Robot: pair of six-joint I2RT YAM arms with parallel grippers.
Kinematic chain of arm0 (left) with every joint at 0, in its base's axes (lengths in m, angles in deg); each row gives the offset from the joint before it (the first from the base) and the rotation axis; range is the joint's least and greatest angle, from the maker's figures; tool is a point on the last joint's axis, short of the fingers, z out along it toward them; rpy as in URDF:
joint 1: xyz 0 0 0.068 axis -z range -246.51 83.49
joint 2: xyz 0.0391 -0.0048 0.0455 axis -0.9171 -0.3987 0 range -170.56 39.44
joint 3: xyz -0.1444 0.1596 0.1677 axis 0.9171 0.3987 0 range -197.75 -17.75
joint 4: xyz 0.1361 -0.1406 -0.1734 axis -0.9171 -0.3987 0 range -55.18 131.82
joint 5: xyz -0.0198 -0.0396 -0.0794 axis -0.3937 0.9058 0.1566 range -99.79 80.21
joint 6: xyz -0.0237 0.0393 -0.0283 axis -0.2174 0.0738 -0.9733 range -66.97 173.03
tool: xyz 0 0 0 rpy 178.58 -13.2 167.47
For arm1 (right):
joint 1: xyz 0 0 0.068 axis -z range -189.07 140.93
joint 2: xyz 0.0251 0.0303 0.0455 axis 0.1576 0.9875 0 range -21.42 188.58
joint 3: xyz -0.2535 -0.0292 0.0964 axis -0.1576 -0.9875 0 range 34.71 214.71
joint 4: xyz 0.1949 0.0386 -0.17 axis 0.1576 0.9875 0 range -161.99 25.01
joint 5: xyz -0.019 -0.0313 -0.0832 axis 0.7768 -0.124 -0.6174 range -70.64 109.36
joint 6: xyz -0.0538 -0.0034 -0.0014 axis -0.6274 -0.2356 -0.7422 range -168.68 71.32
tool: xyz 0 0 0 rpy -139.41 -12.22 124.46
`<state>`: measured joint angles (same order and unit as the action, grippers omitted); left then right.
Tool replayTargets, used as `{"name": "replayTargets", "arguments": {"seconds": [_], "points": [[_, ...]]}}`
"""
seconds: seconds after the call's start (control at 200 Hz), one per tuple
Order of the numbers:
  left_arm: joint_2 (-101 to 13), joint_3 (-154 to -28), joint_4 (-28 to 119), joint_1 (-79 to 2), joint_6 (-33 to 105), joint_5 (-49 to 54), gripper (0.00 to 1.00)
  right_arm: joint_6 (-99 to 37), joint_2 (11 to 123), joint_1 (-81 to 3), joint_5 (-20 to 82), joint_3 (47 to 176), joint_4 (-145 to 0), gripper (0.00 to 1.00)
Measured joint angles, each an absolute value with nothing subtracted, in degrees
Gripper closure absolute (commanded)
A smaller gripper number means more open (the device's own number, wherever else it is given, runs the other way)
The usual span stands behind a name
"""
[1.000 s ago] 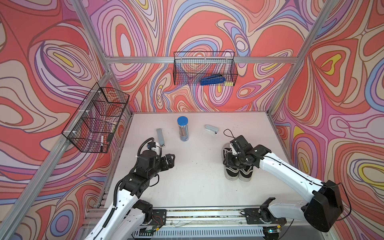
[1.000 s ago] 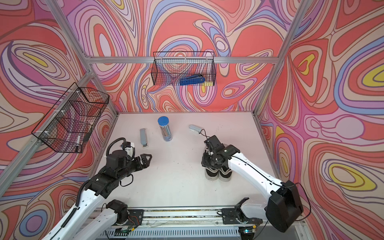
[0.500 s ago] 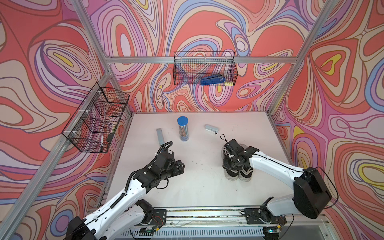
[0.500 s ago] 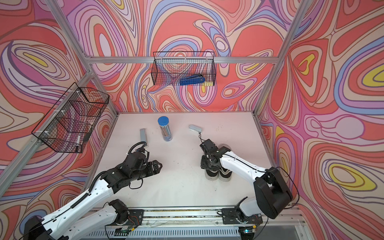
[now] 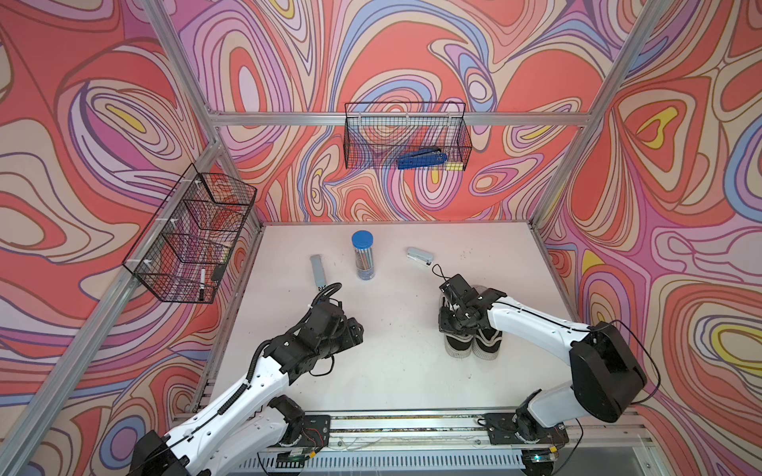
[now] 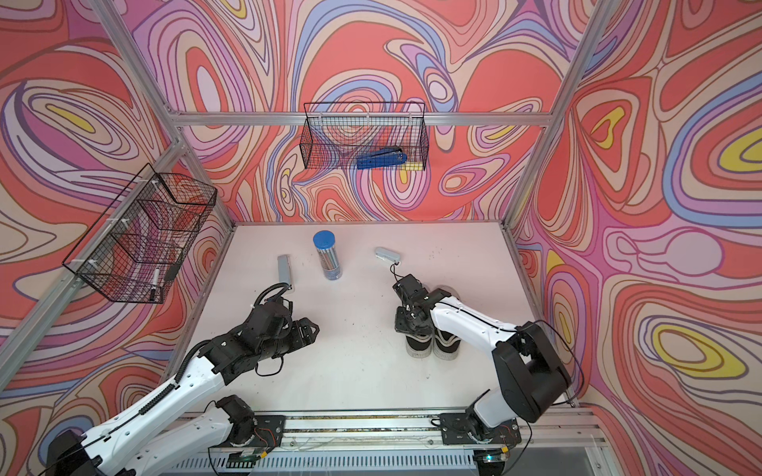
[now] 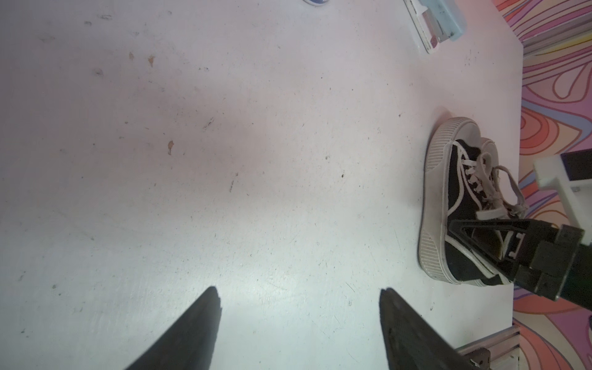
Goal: Remove the insole from the shoe
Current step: Move the shoe to the center of the board.
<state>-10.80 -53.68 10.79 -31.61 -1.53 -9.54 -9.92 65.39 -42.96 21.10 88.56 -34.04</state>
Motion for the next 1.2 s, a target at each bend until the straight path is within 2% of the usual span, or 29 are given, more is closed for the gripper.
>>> {"name": "replayTargets", "arguments": {"seconds": [0.335, 0.536, 0.616, 0.681, 0.791, 0.931, 1.067, 1.202], "points": [[-9.8, -53.7, 3.7, -31.6, -7.3, -13.9, 0.2, -8.7, 78.0, -54.7, 24.7, 101.6, -39.2, 1.0], [-8.2, -53.7, 0.8, -31.6, -8.5, -14.7, 0.25, -7.1, 86.5, -60.1, 25.4, 109.8, -41.9, 1.0], [-7.5, -53.7, 0.8, -31.6, -8.1, -14.4, 0.27, -6.9, 87.8, -60.8, 25.5, 111.0, -42.5, 0.82], [-7.2, -53.7, 0.9, -31.6, -6.8, -13.5, 0.29, -7.2, 87.6, -60.9, 25.8, 111.0, -42.5, 0.75], [-7.1, -53.6, 1.7, -31.6, -4.0, -10.8, 0.33, -7.5, 83.7, -60.9, 25.4, 109.5, -42.5, 0.72], [-7.3, -52.5, 6.6, -31.6, -0.9, -5.4, 0.38, -8.8, 68.9, -60.9, 20.8, 104.4, -41.7, 0.72], [-10.8, -51.8, 13.4, -30.8, 1.0, 0.7, 0.33, -8.6, 56.2, -57.6, 16.9, 99.0, -40.6, 0.73], [-16.5, -52.0, 18.2, -27.9, 3.1, 3.2, 0.33, -6.7, 52.4, -51.3, 16.8, 91.7, -39.9, 0.73]]}}
